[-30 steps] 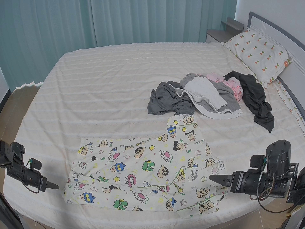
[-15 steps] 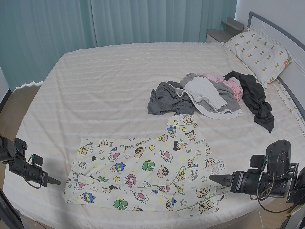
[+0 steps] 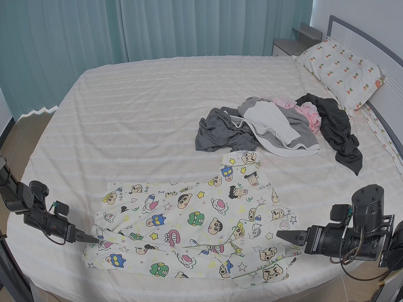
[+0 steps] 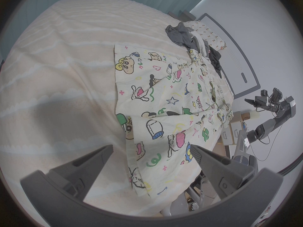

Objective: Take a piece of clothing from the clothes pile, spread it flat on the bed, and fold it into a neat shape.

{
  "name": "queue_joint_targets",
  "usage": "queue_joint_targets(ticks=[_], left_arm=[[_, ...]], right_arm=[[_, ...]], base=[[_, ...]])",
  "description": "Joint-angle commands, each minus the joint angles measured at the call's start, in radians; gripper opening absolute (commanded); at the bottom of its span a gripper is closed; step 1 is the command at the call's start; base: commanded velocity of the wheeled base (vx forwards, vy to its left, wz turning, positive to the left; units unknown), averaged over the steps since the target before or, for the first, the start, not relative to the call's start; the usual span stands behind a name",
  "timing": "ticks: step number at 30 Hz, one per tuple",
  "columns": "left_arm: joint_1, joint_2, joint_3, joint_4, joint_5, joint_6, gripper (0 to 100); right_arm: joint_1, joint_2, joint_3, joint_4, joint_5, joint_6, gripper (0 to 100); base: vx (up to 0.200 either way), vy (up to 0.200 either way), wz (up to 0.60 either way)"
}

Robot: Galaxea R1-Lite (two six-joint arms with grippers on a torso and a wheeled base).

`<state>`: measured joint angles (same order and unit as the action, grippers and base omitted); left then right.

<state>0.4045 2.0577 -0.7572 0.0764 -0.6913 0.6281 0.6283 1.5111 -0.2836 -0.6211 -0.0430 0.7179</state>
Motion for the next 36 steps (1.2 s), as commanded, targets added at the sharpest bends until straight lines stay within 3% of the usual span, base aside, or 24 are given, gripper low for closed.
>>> queue_joint_targets(ticks=[1,14,15,36], left_arm=[[-0.018,0.029,0.001,-0.004,-0.001,-0.007,100],[-0.061,0.053,0.001,-0.009,-0.001,-0.013,100],[-0.061,0.053,0.001,-0.009,-0.001,-0.018,0],[-0.042,-0.11,0.075,0.003,0.01,-0.031,0]], right_arm=[[0.001,0.001,0.0,0.0,0.0,0.0,100],[0.001,0.001,0.0,0.0,0.002,0.0,100],[0.001,0.001,0.0,-0.002,0.002,0.0,100],[0.001,-0.014,0.001,-0.002,0.0,0.0,100]], base=[[0.0,0.0,0.0],[0.0,0.0,0.0],[0.0,0.0,0.0],[0.0,0.0,0.0]])
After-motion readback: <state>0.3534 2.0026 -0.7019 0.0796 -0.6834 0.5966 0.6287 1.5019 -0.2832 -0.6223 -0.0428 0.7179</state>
